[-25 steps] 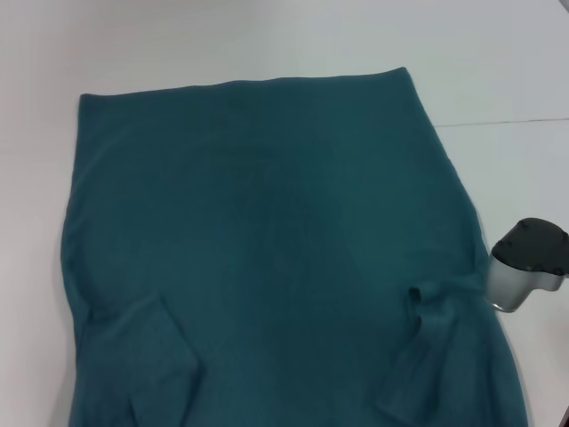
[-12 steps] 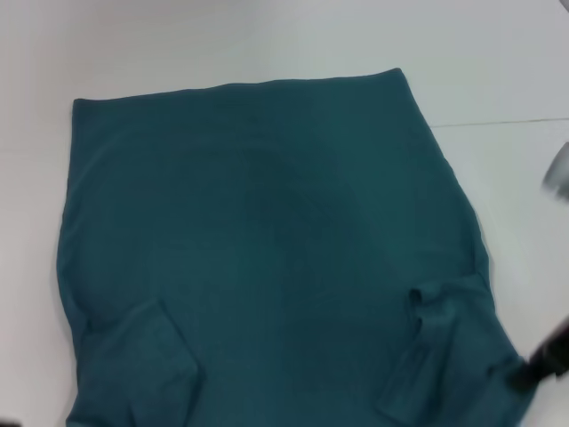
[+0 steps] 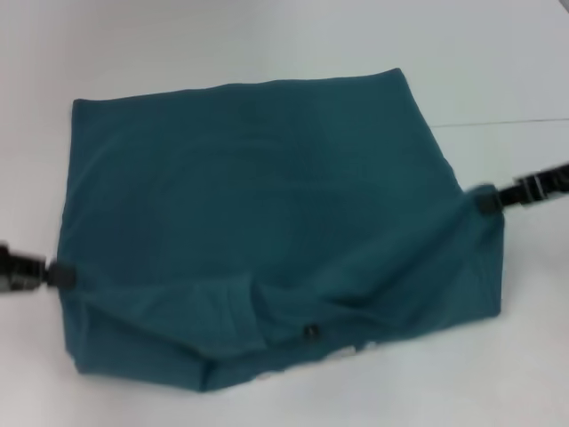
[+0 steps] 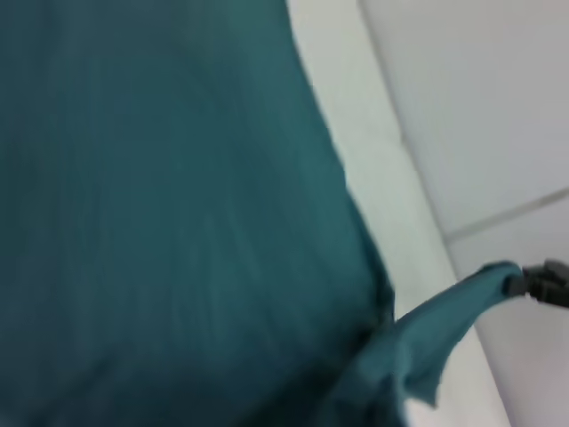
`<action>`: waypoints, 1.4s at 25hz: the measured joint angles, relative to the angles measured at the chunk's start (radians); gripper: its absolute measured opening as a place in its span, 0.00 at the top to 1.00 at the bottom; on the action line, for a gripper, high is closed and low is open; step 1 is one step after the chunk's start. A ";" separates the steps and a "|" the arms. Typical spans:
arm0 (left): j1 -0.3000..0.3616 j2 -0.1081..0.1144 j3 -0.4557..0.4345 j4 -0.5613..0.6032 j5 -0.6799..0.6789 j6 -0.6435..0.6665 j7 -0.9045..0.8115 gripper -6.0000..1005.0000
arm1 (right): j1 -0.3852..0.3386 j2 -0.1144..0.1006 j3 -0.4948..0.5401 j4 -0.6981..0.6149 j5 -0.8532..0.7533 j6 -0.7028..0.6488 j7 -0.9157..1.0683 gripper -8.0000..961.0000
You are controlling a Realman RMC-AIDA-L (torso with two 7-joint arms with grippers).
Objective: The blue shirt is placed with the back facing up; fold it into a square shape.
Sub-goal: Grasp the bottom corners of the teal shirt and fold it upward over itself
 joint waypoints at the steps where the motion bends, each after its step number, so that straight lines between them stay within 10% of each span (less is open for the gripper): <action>1: -0.008 -0.001 0.002 -0.003 -0.010 -0.024 0.001 0.98 | 0.002 0.004 -0.006 0.007 0.008 0.034 0.005 0.93; 9: -0.060 -0.001 0.017 -0.055 -0.103 -0.236 0.062 0.98 | 0.006 0.060 -0.034 0.015 0.030 0.267 0.007 0.93; 35: -0.124 -0.060 0.273 -0.119 -0.204 -0.770 0.284 0.98 | 0.090 0.060 -0.103 0.239 0.042 0.736 0.050 0.93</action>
